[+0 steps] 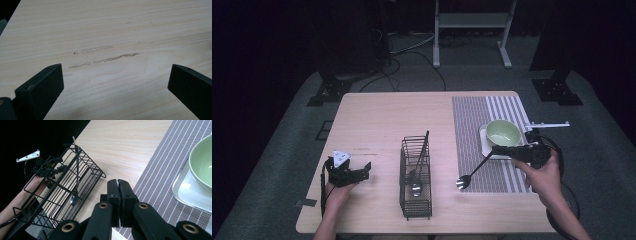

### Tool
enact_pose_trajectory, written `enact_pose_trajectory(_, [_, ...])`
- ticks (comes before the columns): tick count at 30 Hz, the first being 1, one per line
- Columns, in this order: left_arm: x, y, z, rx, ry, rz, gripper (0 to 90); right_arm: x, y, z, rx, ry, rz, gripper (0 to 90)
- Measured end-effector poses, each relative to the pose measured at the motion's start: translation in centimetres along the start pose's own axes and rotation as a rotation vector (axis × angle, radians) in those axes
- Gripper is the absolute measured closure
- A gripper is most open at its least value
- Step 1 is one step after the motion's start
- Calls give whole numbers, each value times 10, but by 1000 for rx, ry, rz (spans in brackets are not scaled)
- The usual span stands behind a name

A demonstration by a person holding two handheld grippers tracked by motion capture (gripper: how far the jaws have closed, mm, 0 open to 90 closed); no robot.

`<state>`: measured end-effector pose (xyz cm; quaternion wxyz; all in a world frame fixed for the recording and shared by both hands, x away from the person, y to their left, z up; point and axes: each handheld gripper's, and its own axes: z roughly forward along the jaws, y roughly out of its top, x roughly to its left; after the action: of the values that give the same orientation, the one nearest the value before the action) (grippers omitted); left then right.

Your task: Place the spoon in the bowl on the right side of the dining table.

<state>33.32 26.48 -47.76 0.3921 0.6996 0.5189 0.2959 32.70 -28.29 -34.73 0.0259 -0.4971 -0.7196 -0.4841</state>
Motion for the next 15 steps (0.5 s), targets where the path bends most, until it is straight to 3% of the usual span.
enact_pose_trajectory(15, [0, 0, 0, 1, 0, 1, 0, -4, 5, -6, -23, -20, 12, 882])
